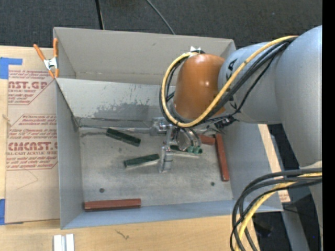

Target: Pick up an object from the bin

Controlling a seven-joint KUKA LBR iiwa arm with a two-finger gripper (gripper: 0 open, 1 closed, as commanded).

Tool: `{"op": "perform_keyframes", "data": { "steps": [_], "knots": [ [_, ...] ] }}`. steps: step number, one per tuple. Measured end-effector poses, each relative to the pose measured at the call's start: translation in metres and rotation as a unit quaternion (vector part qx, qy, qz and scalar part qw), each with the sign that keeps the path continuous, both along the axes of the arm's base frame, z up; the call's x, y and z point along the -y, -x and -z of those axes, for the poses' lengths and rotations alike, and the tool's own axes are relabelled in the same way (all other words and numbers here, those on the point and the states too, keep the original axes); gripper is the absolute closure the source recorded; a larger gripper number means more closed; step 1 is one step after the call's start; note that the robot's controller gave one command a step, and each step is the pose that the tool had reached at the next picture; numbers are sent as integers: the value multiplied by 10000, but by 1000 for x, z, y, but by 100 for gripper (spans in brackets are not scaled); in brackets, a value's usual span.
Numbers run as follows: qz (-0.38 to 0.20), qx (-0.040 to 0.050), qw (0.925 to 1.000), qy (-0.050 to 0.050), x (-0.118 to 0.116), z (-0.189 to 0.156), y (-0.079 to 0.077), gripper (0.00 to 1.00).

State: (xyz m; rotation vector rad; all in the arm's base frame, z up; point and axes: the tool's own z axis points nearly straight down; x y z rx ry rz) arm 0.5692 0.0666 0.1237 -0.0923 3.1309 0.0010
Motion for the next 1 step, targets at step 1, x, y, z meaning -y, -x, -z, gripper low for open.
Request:
{"op": "perform_keyframes", "data": {
  "steps": [1],
  "knots": [
    [795,-51,9968,-4,-21,54,23,100]
  ]
}}
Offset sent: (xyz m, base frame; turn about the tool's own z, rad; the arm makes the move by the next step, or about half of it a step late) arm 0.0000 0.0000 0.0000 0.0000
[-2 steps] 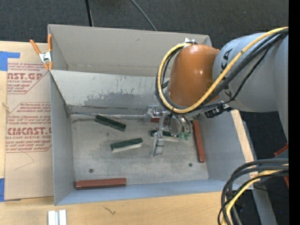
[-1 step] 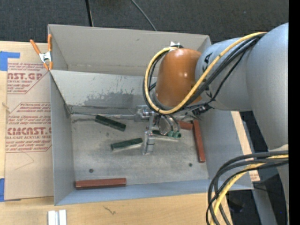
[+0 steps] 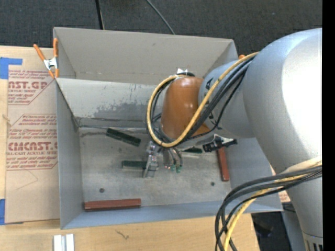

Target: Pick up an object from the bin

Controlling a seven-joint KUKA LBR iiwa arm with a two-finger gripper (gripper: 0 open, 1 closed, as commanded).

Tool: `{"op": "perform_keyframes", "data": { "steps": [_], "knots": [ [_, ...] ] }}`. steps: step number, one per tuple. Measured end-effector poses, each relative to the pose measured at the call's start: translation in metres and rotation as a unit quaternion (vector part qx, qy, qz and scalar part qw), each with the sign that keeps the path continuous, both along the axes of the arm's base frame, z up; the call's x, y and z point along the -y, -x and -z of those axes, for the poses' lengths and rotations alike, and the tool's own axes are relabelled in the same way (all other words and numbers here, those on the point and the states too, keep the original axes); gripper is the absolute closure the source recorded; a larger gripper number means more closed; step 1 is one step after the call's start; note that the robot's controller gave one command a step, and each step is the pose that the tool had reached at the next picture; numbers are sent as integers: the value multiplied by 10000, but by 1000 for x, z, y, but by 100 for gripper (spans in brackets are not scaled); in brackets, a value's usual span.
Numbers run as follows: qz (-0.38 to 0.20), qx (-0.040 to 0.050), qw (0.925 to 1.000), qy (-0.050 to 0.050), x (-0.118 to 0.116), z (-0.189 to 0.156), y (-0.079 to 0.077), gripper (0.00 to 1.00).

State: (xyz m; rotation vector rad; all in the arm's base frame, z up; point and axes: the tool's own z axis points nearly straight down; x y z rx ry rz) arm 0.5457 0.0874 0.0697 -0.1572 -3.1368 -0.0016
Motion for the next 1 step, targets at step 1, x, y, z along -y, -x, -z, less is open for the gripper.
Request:
{"op": "perform_keyframes", "data": {
  "steps": [1],
  "knots": [
    [3,0,10000,-1,0,0,0,100]
  ]
}}
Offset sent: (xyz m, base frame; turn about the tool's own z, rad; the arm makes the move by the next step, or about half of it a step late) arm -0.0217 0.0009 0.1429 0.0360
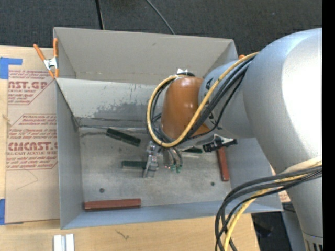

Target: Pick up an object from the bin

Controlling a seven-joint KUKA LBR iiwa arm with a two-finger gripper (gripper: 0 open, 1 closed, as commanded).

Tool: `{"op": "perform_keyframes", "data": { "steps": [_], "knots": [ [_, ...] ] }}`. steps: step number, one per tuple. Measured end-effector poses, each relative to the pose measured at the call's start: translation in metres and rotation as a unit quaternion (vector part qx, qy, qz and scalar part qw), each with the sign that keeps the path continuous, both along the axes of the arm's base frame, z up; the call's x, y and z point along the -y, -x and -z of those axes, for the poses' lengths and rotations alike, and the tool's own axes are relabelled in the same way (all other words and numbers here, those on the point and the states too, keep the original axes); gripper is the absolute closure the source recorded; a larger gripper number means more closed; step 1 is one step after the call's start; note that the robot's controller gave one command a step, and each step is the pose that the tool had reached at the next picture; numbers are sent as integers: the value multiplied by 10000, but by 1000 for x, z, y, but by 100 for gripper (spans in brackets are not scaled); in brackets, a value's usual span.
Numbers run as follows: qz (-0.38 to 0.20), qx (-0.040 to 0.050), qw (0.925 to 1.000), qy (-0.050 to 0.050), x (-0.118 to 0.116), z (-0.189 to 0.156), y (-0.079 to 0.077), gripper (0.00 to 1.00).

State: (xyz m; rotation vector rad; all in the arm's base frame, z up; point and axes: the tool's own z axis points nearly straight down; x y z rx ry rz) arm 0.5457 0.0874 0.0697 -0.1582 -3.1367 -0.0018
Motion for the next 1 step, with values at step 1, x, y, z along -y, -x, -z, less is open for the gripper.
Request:
{"op": "perform_keyframes", "data": {
  "steps": [1],
  "knots": [
    [171,12,9999,3,-2,-143,21,100]
  ]
}}
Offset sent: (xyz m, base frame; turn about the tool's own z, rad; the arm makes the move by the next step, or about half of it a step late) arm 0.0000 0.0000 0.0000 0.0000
